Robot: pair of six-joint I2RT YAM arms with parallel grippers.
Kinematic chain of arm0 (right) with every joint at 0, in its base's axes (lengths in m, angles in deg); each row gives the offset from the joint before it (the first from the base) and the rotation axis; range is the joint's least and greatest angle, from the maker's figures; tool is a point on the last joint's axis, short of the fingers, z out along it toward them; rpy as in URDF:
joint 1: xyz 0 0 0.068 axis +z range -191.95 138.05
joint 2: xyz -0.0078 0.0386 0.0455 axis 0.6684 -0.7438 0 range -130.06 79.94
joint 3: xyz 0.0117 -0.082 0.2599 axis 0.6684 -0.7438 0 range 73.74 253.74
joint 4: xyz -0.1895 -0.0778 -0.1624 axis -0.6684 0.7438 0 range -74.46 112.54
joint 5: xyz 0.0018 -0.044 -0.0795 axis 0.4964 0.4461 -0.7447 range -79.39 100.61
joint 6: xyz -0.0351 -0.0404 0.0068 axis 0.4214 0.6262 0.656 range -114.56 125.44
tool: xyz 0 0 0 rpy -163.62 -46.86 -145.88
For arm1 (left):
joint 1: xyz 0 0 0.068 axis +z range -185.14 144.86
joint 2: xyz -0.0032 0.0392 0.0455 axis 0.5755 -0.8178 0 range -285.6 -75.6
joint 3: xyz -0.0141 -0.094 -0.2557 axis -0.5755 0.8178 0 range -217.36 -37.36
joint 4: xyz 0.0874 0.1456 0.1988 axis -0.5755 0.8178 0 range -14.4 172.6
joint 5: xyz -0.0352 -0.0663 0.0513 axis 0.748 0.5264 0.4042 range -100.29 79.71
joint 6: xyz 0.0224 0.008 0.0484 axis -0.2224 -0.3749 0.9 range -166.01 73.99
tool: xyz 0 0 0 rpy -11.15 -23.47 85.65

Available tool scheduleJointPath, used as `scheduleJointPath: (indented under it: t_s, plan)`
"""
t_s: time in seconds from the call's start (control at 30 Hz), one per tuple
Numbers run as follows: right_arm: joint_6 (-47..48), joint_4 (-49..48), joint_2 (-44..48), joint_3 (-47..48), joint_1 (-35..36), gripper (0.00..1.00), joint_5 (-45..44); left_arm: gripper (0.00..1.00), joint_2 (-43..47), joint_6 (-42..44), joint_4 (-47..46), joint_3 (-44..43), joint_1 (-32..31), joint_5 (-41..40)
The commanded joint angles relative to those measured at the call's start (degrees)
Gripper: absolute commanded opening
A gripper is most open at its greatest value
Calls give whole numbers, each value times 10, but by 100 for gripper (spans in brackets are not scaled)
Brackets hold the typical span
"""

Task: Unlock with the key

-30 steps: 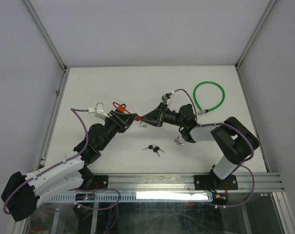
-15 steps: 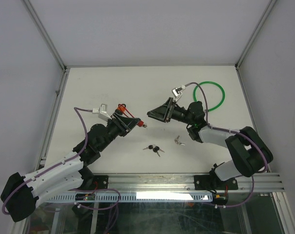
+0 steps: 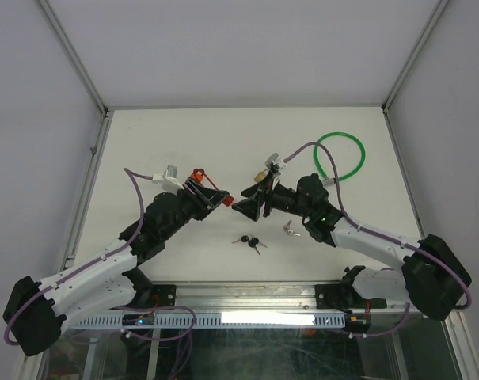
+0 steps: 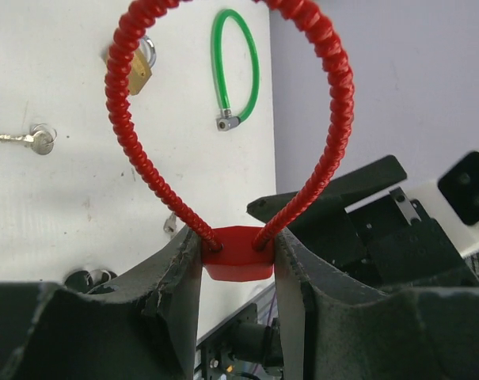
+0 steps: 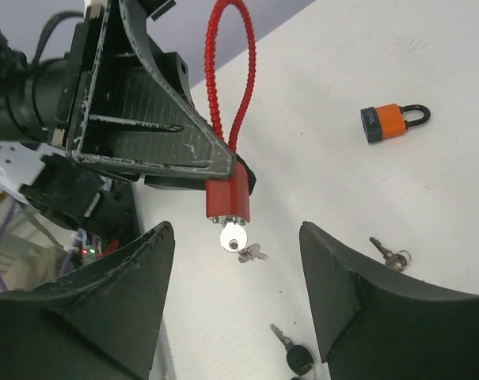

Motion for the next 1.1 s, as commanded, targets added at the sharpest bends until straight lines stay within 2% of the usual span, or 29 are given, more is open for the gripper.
scheduleJointPath:
  t_s: [0.0, 0.3, 0.37, 0.77, 0.8, 0.87, 0.93, 1.07]
  plan:
    - [143, 9, 9, 26, 44, 66, -93, 0, -7, -11, -13, -34, 4, 9]
    - [159, -27, -29, 40, 76, 63, -113, 0, -13, -15, -14, -39, 4, 20]
    - [161, -32, -37, 41, 79, 56, -113, 0, -14, -15, -17, -40, 4, 23]
    - [162, -47, -50, 48, 84, 55, -119, 0, -35, -17, -29, -42, 4, 48]
    - [164, -44, -51, 48, 84, 28, -121, 0, -34, -17, -29, -42, 4, 48]
    - [167, -39, -51, 48, 84, 13, -120, 1, -26, -17, -23, -42, 4, 44]
    - [170, -35, -51, 45, 84, 1, -120, 9, -19, -16, -17, -41, 4, 37]
    - [172, -32, -46, 38, 85, 0, -124, 26, -5, -12, -1, -44, 4, 28]
